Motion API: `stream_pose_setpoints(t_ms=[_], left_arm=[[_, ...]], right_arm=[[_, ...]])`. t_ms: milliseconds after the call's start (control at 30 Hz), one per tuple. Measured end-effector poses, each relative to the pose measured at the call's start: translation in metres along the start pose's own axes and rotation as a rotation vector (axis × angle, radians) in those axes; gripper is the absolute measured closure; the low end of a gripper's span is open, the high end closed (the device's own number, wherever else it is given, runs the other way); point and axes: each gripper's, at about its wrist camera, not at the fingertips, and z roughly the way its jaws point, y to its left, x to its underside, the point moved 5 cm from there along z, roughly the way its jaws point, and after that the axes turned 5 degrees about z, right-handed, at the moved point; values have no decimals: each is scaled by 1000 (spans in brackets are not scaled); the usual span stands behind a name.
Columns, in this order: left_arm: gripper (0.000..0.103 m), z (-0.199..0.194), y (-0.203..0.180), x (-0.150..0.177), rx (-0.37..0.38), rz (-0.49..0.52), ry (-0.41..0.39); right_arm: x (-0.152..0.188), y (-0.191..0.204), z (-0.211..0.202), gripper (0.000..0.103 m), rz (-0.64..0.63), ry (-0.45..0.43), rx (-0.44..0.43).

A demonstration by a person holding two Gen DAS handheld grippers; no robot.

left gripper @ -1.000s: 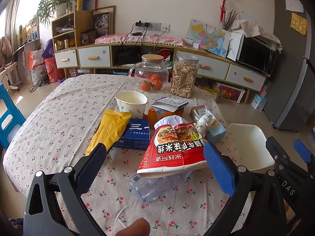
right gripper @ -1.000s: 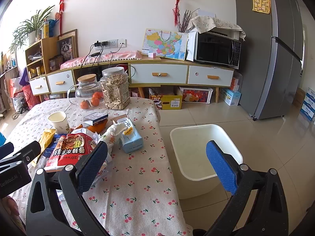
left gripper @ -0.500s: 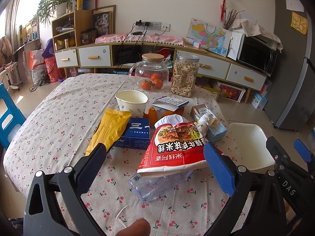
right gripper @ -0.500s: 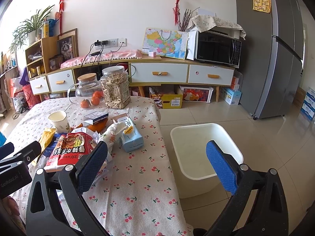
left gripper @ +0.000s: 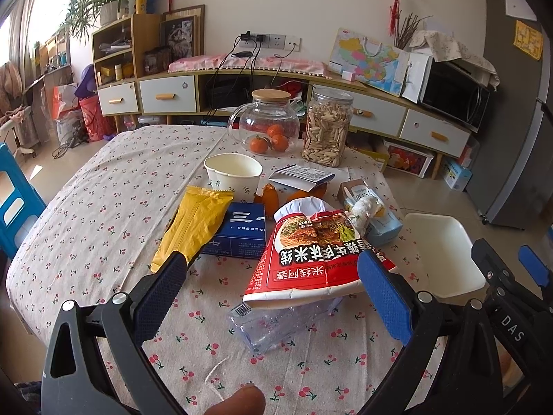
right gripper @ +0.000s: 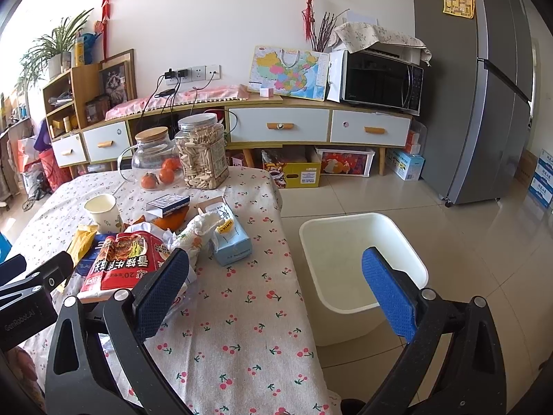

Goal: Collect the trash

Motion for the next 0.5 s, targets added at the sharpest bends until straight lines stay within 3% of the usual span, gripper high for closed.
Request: stream_pose_setpoints(t_ms=[100, 200, 300, 367, 433, 500], left_arm=[[7, -32, -62, -26, 2, -7, 13], [7, -61, -89, -42, -9, -7, 17], [7, -86, -135, -83, -20, -24, 47], [7, -106, -160, -103, 12, -65, 85], [7, -122, -181, -116, 56, -92, 111], [7, -135, -221, -136, 115, -56, 167]], right_arm=[[0, 1, 3, 7, 27, 15, -20], [-8, 0, 6, 7, 56, 42, -49], [-24, -3, 4, 7, 95, 50, -81], [-36, -4, 5, 7, 133, 50, -107], [-47, -4, 16, 7, 178, 121, -140], [-53, -5, 33, 7, 206, 226, -157]])
